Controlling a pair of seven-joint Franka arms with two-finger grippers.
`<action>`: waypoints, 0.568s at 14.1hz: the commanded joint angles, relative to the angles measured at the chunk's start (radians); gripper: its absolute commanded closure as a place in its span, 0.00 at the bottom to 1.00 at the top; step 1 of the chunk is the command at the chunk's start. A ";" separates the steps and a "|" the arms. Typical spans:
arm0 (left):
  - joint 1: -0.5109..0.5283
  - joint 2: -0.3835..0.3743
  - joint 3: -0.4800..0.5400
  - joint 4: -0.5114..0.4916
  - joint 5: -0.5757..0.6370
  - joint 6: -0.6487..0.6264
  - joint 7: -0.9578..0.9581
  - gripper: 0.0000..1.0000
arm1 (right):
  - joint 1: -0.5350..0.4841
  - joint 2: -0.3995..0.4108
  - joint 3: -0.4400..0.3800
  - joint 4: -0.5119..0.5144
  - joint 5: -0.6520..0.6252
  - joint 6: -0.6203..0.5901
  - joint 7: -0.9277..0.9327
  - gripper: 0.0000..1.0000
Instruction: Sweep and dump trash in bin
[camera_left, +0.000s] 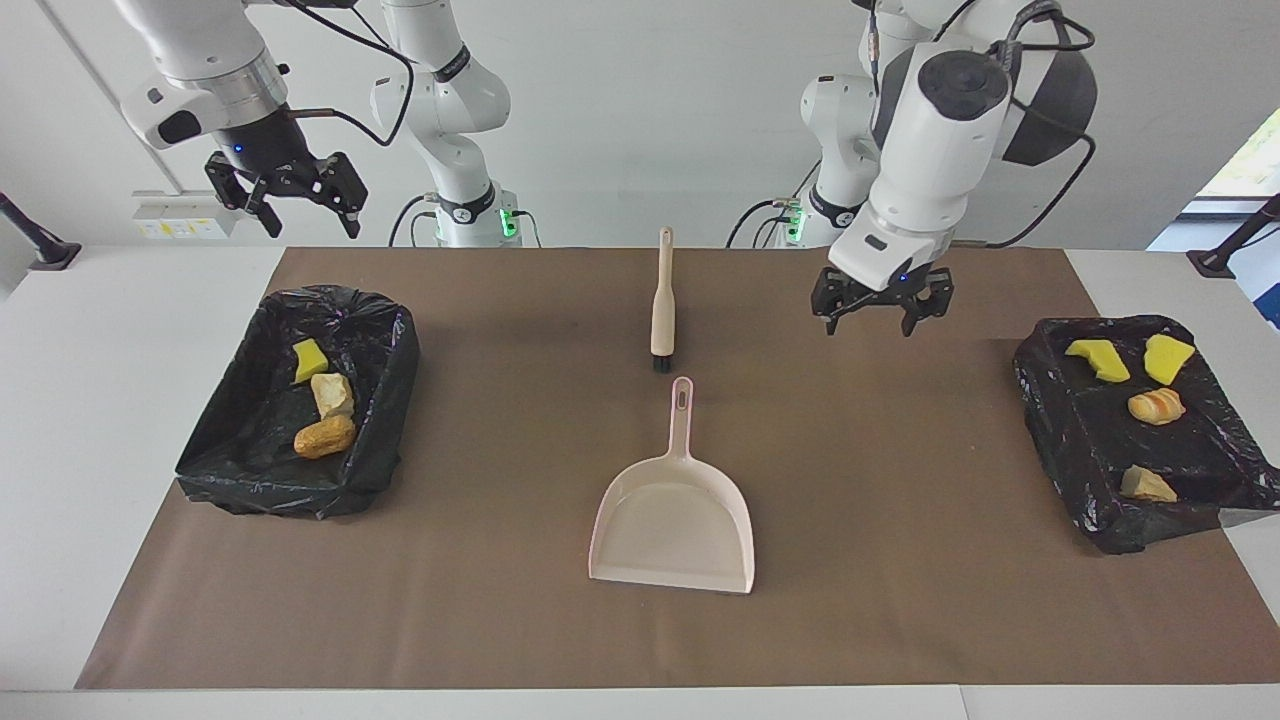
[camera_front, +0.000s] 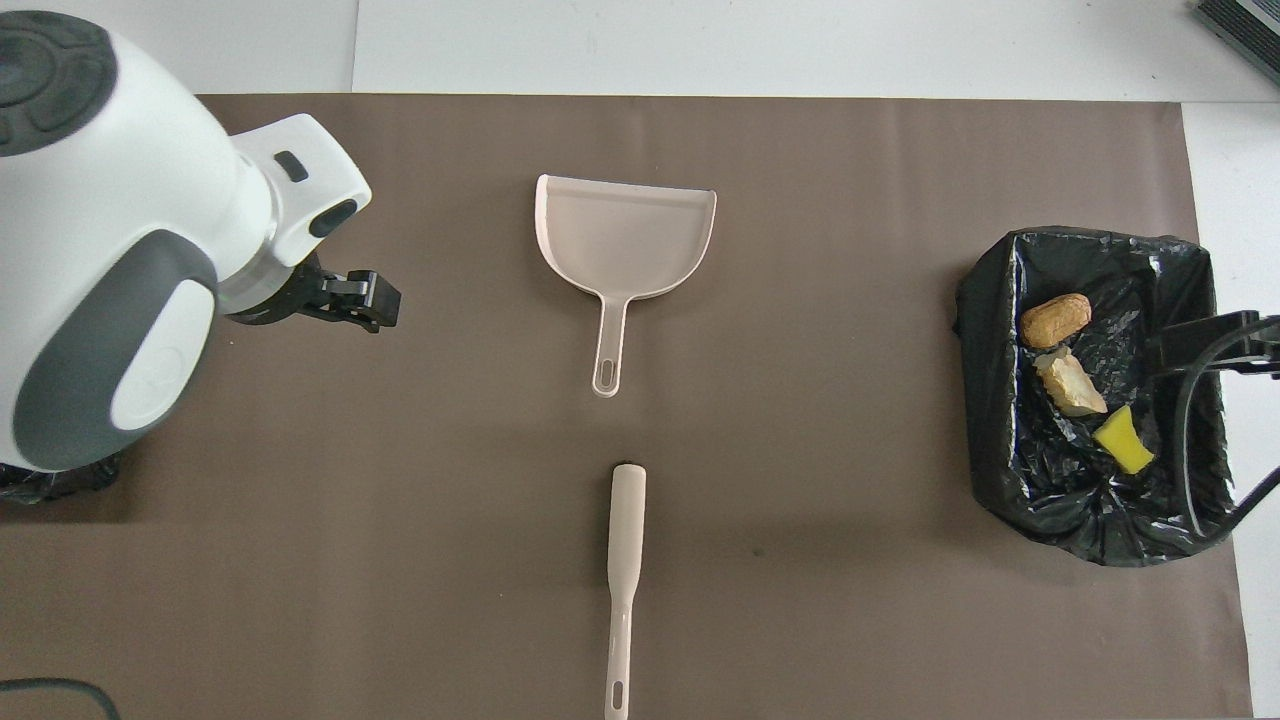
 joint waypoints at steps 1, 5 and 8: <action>0.042 -0.102 -0.001 -0.052 -0.053 -0.048 0.112 0.00 | -0.005 -0.009 0.003 -0.013 0.006 0.005 -0.026 0.00; 0.106 -0.168 0.006 -0.021 -0.081 -0.131 0.158 0.00 | -0.005 -0.011 0.003 -0.013 0.006 0.007 -0.026 0.00; 0.144 -0.150 0.019 0.060 -0.107 -0.212 0.178 0.00 | -0.005 -0.011 0.003 -0.013 0.006 0.005 -0.026 0.00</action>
